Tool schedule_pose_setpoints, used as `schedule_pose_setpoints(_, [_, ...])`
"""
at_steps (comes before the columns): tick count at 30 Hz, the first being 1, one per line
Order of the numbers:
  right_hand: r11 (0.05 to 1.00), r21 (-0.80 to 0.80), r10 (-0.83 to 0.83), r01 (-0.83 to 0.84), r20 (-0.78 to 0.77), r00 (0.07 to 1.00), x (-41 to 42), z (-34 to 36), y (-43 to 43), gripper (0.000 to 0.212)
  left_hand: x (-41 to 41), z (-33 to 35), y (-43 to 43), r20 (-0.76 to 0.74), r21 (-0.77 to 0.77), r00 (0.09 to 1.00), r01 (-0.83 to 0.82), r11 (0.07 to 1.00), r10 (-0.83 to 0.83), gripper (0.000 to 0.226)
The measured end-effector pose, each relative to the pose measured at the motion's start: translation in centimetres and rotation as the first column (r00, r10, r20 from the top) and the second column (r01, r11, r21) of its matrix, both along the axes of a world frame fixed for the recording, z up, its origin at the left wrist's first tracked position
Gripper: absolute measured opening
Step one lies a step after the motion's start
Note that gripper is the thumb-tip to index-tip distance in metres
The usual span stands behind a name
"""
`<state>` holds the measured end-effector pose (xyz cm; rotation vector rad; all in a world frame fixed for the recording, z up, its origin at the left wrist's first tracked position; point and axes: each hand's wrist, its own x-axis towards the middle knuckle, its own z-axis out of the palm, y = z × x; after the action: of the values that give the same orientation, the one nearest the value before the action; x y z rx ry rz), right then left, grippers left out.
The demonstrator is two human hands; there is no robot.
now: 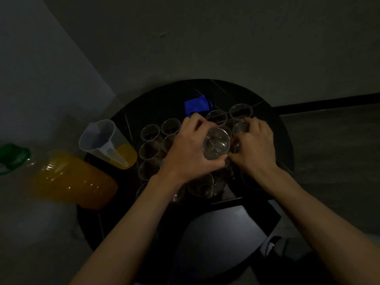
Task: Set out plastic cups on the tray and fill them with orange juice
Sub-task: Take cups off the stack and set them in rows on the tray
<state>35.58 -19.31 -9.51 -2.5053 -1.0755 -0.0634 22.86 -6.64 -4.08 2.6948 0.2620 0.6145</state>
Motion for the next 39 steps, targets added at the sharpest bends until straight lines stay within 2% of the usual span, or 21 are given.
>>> schedule_pose_setpoints(3, [0.999, -0.039, 0.017, -0.017, -0.012, 1.000, 0.1, -0.6, 0.3, 0.050, -0.1, 0.0, 0.0, -0.009, 0.007, 1.000, 0.003, 1.000, -0.003, 0.064])
schedule_pose_setpoints(6, [0.997, -0.072, 0.025, -0.026, -0.015, 1.000, 0.1, -1.1, 0.6, 0.043, -0.1, -0.1, 0.1, -0.002, 0.006, 1.000, -0.001, 1.000, 0.001, 0.063])
schedule_pose_setpoints(10, [0.999, -0.041, 0.011, -0.012, -0.030, 0.999, 0.1, -1.3, 0.8, 0.038, -0.1, 0.0, 0.0, 0.003, 0.008, 1.000, 0.006, 1.000, -0.006, 0.062])
schedule_pose_setpoints(17, [1.000, 0.014, 0.001, 0.000, -0.069, 0.998, 0.5, -1.6, 1.0, 0.051, -0.6, 0.9, -0.4, 0.022, -0.043, 1.000, 0.014, 0.999, -0.013, 0.063])
schedule_pose_setpoints(20, [1.000, 0.027, 0.006, -0.003, -0.090, 0.996, 0.7, -1.8, 0.9, 0.032, -1.6, 2.8, -0.4, 0.091, -0.045, 0.996, 0.005, 0.999, -0.001, 0.066])
schedule_pose_setpoints(22, [0.998, 0.065, 0.016, -0.009, -0.108, 0.994, 0.9, -1.7, 0.9, 0.027, -2.8, 3.7, -0.5, 0.122, -0.011, 0.992, 0.019, 1.000, -0.017, 0.067])
schedule_pose_setpoints(29, [0.999, -0.050, -0.029, 0.021, -0.162, 0.986, 1.2, -0.3, 1.2, 0.033, -5.1, 2.2, -2.7, -0.062, 0.045, 0.995, 0.078, 0.996, -0.075, 0.073])
schedule_pose_setpoints(34, [0.999, -0.046, -0.026, 0.020, -0.138, 0.990, 1.6, -0.2, 1.3, 0.042, -4.3, 0.8, -3.3, -0.111, 0.059, 0.988, 0.119, 0.991, -0.112, 0.071])
schedule_pose_setpoints(39, [0.997, -0.081, -0.016, 0.005, -0.139, 0.990, 1.7, 0.0, 1.4, 0.040, -3.7, 0.0, -3.2, -0.155, 0.054, 0.979, 0.146, 0.988, -0.136, 0.066])
